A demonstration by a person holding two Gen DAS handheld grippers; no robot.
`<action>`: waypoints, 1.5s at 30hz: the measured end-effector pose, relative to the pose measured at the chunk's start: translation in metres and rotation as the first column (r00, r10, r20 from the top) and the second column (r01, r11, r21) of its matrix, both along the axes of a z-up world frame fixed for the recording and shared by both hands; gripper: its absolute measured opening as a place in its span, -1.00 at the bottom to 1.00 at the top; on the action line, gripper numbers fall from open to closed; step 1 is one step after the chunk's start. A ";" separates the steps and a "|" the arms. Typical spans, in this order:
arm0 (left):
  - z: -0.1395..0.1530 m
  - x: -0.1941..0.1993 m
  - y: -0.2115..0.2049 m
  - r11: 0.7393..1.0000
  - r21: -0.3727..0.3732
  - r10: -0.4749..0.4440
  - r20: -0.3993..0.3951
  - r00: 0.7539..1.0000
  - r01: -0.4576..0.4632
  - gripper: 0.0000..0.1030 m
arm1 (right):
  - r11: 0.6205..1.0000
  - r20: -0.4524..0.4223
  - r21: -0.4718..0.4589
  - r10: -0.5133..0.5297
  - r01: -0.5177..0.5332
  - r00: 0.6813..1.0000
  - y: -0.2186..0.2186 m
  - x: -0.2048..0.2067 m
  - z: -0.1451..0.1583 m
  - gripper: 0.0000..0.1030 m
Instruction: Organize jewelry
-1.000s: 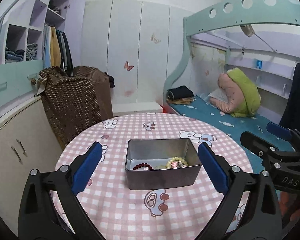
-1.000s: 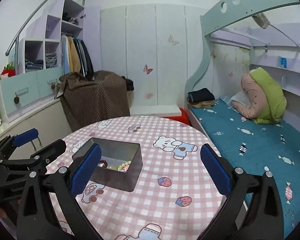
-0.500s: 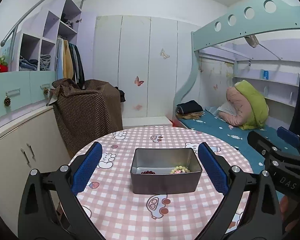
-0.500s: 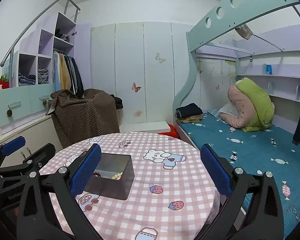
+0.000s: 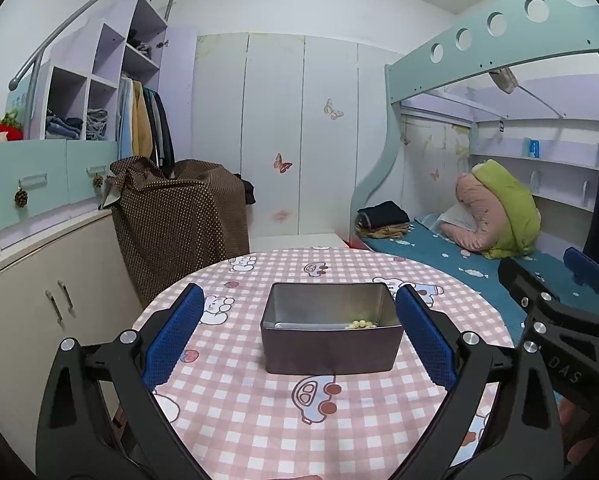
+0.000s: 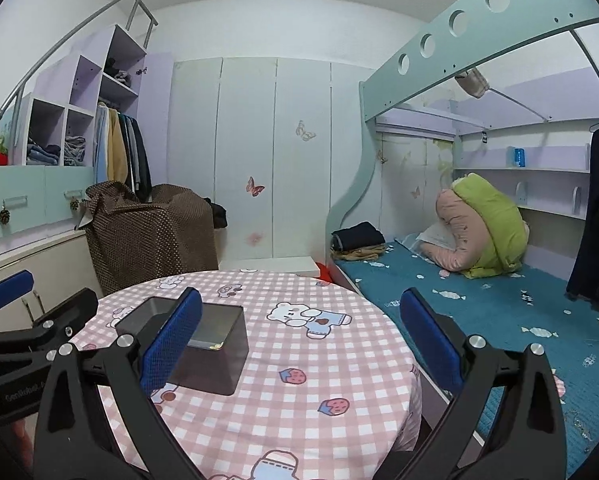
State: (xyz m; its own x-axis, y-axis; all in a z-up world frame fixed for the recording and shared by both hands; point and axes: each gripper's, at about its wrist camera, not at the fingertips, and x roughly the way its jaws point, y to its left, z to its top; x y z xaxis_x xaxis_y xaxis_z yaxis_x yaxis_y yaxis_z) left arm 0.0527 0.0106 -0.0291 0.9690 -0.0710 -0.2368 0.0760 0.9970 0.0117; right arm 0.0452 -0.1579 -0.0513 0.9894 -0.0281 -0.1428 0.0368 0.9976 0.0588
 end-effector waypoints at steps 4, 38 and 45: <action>-0.001 -0.003 0.003 1.000 0.004 0.011 0.005 1.000 -0.011 0.87 | 0.999 -0.001 0.013 0.029 -0.029 1.000 0.000 -0.003 0.002 0.86; 0.020 -0.019 0.008 1.000 0.007 0.015 0.035 0.999 -0.016 0.87 | 0.999 0.080 0.028 0.016 -0.018 0.997 0.004 -0.028 0.023 0.86; 0.021 -0.019 0.008 1.000 0.005 0.017 0.036 0.999 -0.017 0.87 | 0.999 0.075 0.035 0.021 -0.024 0.997 0.002 -0.029 0.024 0.86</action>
State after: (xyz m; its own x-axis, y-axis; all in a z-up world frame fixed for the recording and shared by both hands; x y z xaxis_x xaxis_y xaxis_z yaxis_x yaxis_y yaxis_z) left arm 0.0334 0.0183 -0.0081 0.9779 -0.0531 -0.2022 0.0582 0.9981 0.0194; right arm 0.0159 -0.1559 -0.0272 0.9976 -0.0018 -0.0687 0.0084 0.9953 0.0963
